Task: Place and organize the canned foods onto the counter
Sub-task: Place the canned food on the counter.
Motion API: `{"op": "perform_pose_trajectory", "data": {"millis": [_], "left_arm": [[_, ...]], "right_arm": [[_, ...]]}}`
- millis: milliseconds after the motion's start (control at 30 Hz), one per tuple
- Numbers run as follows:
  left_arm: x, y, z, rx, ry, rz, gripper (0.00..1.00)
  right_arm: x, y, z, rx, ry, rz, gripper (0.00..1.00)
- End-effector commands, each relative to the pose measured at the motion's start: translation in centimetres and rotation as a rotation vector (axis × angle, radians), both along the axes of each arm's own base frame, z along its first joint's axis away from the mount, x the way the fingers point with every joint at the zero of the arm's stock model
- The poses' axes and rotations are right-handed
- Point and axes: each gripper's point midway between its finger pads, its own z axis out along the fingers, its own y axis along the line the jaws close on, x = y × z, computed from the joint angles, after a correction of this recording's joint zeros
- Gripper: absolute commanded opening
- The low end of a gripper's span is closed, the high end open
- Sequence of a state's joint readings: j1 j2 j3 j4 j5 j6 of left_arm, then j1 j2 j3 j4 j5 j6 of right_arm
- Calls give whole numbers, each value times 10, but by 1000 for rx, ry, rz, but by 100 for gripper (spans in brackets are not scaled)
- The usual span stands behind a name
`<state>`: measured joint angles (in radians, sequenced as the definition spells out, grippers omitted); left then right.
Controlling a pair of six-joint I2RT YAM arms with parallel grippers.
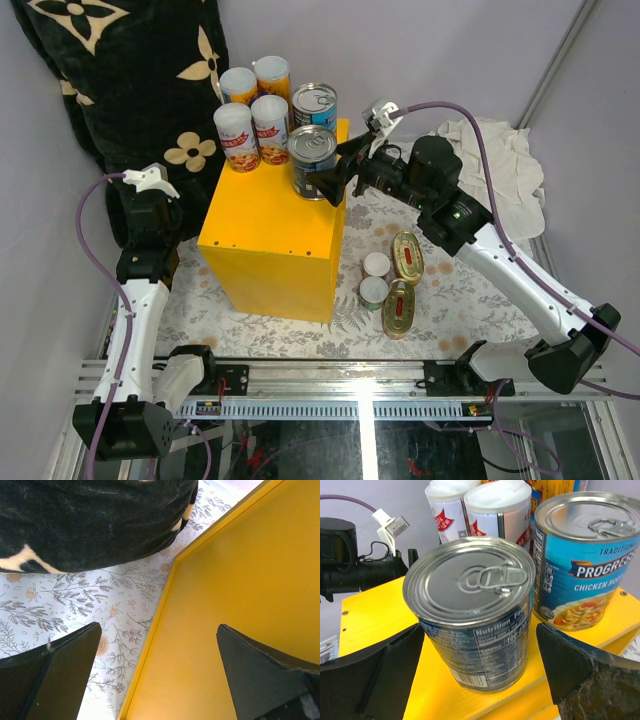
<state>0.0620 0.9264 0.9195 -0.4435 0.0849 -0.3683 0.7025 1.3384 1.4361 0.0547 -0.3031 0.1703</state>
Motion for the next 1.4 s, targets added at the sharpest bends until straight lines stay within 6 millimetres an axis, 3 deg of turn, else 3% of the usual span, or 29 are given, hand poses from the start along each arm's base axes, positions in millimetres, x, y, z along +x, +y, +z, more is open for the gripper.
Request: {"op": "perform_pose_trajectory", "data": {"millis": [0, 400, 1133, 1233, 1367], "left_arm": [[-1, -19, 4, -15, -22, -88, 100], [-1, -18, 6, -12, -27, -86, 100], [-2, -19, 6, -12, -28, -92, 100], [-2, -19, 7, -12, -31, -91, 100], [-2, -19, 8, -9, -33, -91, 100]], "right_arm": [[2, -11, 11, 22, -61, -59, 100], [19, -11, 4, 14, -49, -123, 92], [39, -8, -1, 3, -30, -180, 91], [32, -7, 1, 10, -29, -153, 93], [4, -11, 18, 40, -41, -69, 100]]}}
